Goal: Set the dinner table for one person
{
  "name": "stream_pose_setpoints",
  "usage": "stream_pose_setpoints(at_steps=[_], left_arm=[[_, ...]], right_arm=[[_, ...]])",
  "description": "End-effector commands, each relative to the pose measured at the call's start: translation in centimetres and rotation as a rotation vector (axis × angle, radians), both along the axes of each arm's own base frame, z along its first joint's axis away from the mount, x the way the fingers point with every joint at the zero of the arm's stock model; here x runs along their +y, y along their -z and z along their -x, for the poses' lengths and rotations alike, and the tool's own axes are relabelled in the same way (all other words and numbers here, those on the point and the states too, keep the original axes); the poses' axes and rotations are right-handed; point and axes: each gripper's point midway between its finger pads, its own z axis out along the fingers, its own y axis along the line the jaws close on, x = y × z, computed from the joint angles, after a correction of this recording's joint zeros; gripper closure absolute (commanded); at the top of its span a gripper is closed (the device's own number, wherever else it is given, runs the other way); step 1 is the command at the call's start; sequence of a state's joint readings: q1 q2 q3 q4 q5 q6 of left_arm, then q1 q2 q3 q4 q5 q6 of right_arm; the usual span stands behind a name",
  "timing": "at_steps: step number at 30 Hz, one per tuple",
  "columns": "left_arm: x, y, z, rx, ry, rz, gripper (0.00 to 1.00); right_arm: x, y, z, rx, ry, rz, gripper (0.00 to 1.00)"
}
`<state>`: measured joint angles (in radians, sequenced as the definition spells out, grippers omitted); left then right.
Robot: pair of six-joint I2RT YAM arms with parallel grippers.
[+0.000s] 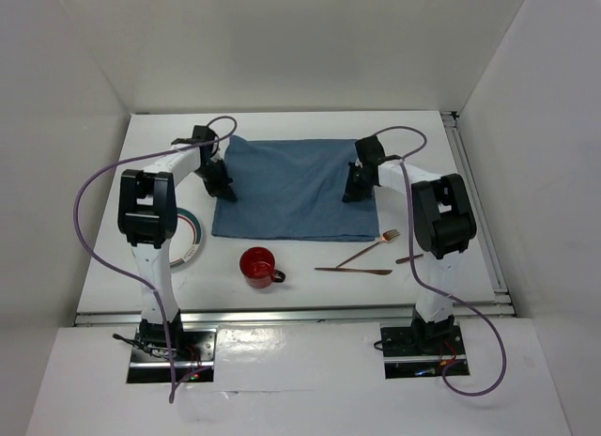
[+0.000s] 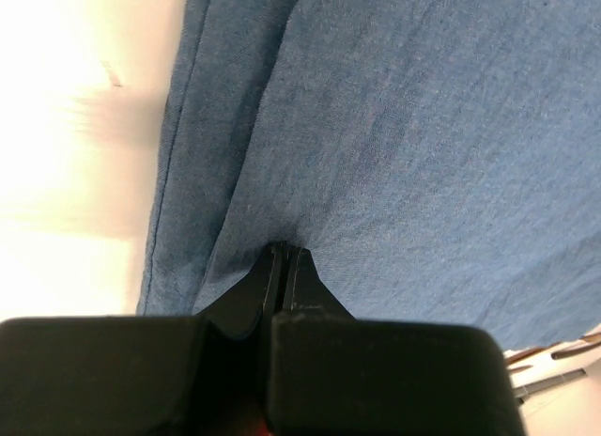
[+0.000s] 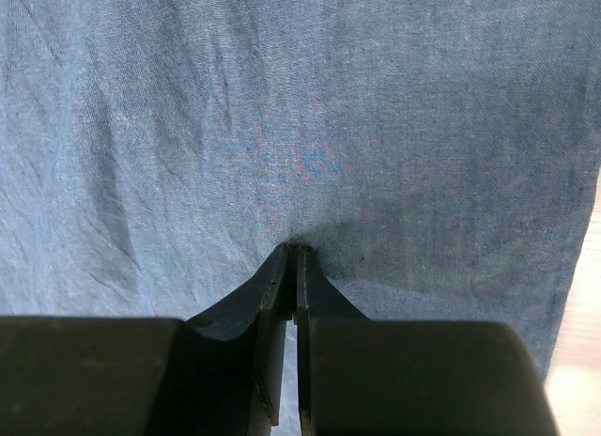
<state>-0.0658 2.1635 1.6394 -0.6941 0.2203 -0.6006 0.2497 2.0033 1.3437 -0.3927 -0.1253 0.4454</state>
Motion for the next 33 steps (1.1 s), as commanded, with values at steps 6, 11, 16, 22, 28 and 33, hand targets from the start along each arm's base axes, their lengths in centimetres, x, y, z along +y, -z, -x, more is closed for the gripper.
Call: stream_pose_setpoints(at_steps=[6, 11, 16, 22, 28, 33], left_arm=[[3.4, -2.9, 0.4, -0.051, 0.003, -0.146, 1.0], [3.5, -5.9, 1.6, -0.096, 0.008, -0.147, 1.0], [4.4, -8.5, 2.7, -0.141, -0.037, -0.19, 1.0], [5.9, -13.5, 5.3, -0.258, -0.085, -0.237, 0.68], [8.4, -16.2, 9.5, -0.331, -0.168, -0.252, 0.41], [8.4, -16.9, 10.6, -0.37, -0.212, -0.214, 0.27]], right_arm=[[0.2, -2.9, -1.0, -0.055, 0.002, 0.042, 0.85], [0.3, -6.8, -2.0, -0.132, 0.009, 0.029, 0.78], [2.9, -11.3, -1.2, -0.219, -0.059, -0.051, 0.65], [10.1, -15.7, 5.2, -0.33, -0.322, -0.134, 0.37], [15.2, -16.0, 12.6, -0.316, -0.534, -0.173, 0.16], [19.1, -14.7, 17.9, -0.286, -0.684, -0.144, 0.04]])
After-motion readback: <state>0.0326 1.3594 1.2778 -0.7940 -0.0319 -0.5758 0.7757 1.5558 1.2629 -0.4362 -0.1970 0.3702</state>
